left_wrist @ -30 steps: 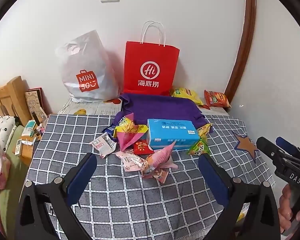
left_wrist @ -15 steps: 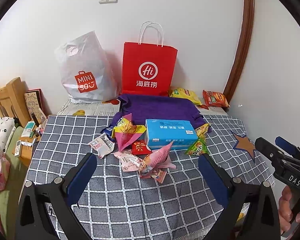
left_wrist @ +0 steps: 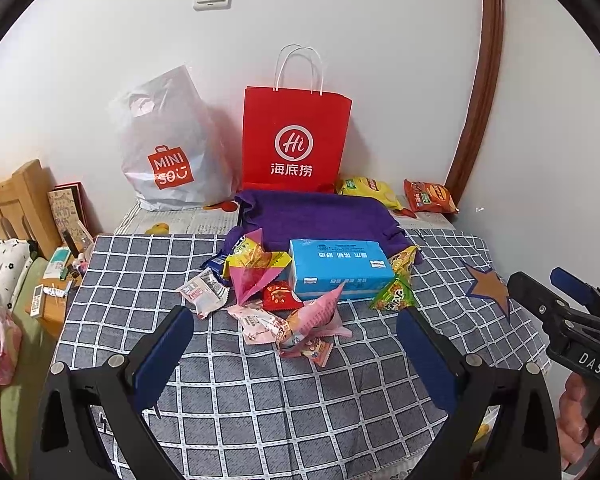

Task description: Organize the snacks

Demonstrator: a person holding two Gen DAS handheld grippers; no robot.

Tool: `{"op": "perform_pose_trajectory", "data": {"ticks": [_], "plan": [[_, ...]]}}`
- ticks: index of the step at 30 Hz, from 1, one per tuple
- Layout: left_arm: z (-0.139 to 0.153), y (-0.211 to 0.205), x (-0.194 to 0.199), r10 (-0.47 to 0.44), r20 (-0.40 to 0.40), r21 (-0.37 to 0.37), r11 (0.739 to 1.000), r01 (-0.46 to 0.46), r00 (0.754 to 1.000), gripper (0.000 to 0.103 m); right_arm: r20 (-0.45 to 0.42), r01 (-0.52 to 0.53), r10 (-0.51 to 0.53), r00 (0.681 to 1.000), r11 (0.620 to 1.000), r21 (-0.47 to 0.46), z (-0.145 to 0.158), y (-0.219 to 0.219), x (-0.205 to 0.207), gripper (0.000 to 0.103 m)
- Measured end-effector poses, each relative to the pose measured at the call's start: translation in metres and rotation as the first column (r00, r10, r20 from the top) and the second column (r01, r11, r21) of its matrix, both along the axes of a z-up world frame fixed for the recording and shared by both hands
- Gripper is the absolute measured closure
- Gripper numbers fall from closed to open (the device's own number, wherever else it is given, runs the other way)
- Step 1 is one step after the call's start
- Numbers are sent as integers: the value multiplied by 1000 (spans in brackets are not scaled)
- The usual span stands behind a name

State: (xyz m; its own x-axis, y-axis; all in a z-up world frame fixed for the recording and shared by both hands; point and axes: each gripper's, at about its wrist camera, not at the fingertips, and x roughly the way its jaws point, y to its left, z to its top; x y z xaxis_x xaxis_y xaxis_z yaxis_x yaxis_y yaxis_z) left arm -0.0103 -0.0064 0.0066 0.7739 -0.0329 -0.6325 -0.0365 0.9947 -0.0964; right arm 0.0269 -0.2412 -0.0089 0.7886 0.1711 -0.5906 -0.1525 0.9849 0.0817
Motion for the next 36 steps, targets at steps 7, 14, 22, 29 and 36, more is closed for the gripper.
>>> {"op": "perform_pose_trajectory", "data": {"ticks": [7,14,22,29,36], "plan": [[0,-1,0,5,3,2,1000,-5,1000,1,10,-6,6,1000,1000,-1,2,2,-3,3],[1,-2,-1,1,6,5,1000,-1,1000,1,13,-10,10,1000,1000,0,3,3,-4,3],[2,-3,-3,-6,11,-1,1000,6,1000,1,19,-13,13,1000,1000,1,5,3,-6,3],[3,-5,-3,-11,13,-6,1000,11,1000,1,23,-14,13,1000,1000,8,7,4,-8,3],[6,-4,-1,-17,20,-15,1000,17,1000,1,28,-18,18,999,1000,2,8,6,-8,3]]}}
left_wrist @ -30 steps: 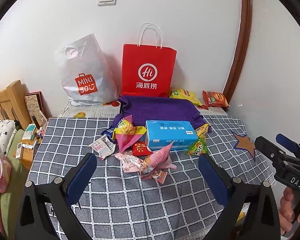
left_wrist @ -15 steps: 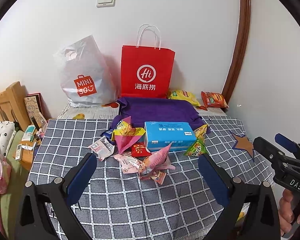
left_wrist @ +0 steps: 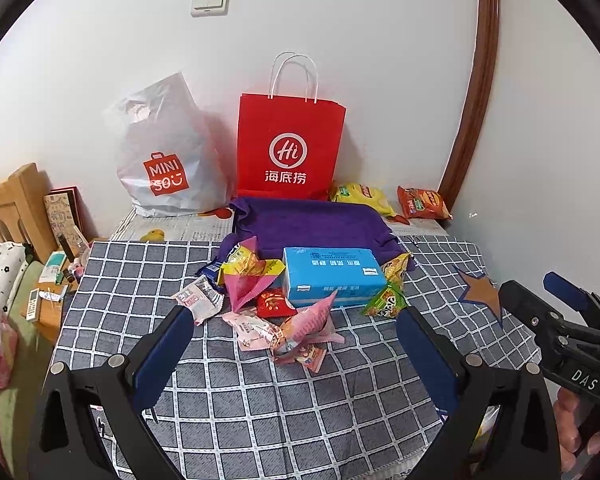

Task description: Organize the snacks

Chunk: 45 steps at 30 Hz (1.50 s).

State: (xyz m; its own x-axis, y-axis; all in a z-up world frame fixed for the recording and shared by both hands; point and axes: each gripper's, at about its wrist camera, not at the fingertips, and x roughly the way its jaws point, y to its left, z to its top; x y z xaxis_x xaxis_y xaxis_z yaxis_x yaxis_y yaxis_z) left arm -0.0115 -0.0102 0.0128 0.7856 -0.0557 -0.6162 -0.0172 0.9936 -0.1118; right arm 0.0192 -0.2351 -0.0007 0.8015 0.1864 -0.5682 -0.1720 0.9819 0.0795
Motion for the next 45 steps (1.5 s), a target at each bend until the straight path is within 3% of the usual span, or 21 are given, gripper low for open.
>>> {"op": "perform_pose_trajectory", "data": {"ticks": [17,28,45], "plan": [[-2,0,9,-14,-4,-6,1000,14,1000,1,1,2,-2,1000,1000,3,-3,1,2,3],[-8,8,32,-25,-27,-19,1000,25,999,2,-26,13,-13,1000,1000,-3,-15,1,23,6],[-46,26,96,6,-139,-30,1000,-10,990,8,-146,27,-28,989,1000,-4,-77,-17,94,23]]}}
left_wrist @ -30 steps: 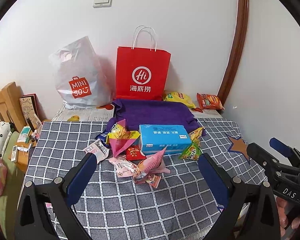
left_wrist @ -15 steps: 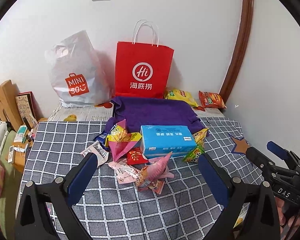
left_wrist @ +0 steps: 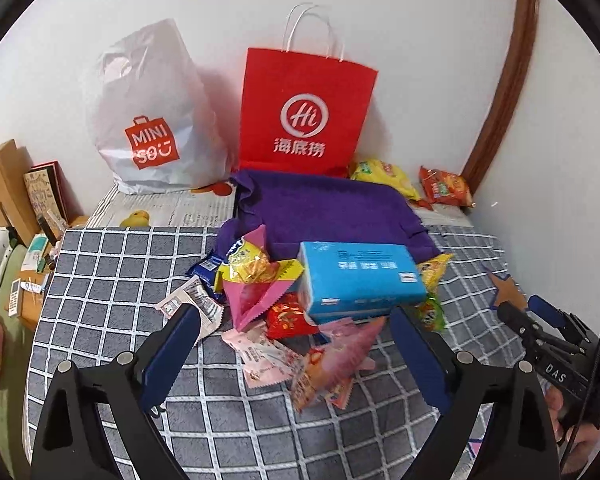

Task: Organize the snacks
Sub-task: 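Grasp the yellow cartoon chip bag with the right tool while the left tool grasps the yellow-pink snack bag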

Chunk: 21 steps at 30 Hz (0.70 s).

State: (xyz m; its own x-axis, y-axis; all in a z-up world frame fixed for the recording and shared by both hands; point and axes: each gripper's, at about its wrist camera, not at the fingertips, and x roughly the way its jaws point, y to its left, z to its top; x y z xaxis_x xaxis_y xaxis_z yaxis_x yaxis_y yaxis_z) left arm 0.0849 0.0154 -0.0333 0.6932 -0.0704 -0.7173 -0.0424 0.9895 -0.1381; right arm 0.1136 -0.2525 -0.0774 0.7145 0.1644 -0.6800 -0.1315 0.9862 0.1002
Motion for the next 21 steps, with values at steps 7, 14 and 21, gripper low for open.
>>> {"op": "perform_pose_trajectory", "data": {"ticks": [7,14,21], "plan": [[-23,19,33,66,-59,-7,998,-67,996,8,-89,12,-9,996,999,39,-32,-12,44,35],[-41,42,59,101,-113,-8,995,-103,988,8,-125,22,-13,992,997,69,-49,-6,92,37],[-54,68,77,131,-140,-38,990,-137,982,8,-192,10,2,981,998,60,-74,7,135,47]]}}
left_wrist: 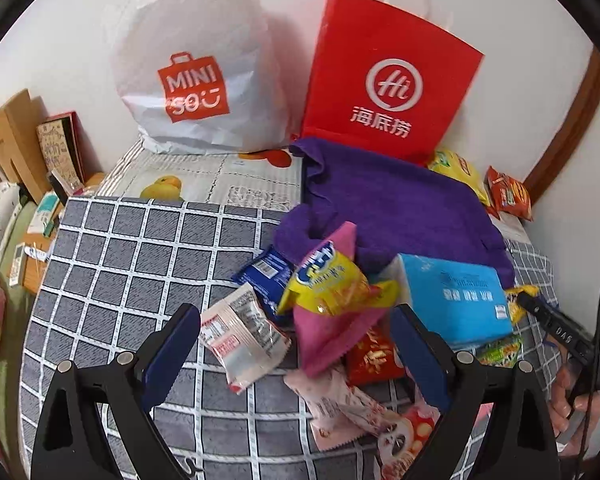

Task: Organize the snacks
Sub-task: 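Grasp the yellow cartoon chip bag with the right tool while the left tool grasps the yellow-pink snack bag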

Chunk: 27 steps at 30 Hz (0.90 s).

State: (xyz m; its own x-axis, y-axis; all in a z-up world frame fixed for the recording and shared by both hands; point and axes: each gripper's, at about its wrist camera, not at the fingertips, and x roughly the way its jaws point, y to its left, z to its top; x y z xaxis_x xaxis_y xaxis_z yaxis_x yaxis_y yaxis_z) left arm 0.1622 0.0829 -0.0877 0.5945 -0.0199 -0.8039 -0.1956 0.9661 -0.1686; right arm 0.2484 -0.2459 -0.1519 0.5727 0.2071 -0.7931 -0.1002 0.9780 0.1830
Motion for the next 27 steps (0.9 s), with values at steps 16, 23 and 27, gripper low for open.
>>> {"op": "perform_pose_trajectory", "data": {"ticks": [16,23,27], "plan": [[-49,-13,54,-62,-93,-78,995,55,994,8,-78,-30,22,997,995,-98,-28,-9,-2,64],[-63,-19,61,-82,-109,-103,992,71,991,24,-80,-30,26,996,998,-54,-38,-19,-9,62],[-59,-21,59,-99,-97,-104,991,89,990,36,-90,-20,16,996,999,-42,-41,-21,-9,68]]}}
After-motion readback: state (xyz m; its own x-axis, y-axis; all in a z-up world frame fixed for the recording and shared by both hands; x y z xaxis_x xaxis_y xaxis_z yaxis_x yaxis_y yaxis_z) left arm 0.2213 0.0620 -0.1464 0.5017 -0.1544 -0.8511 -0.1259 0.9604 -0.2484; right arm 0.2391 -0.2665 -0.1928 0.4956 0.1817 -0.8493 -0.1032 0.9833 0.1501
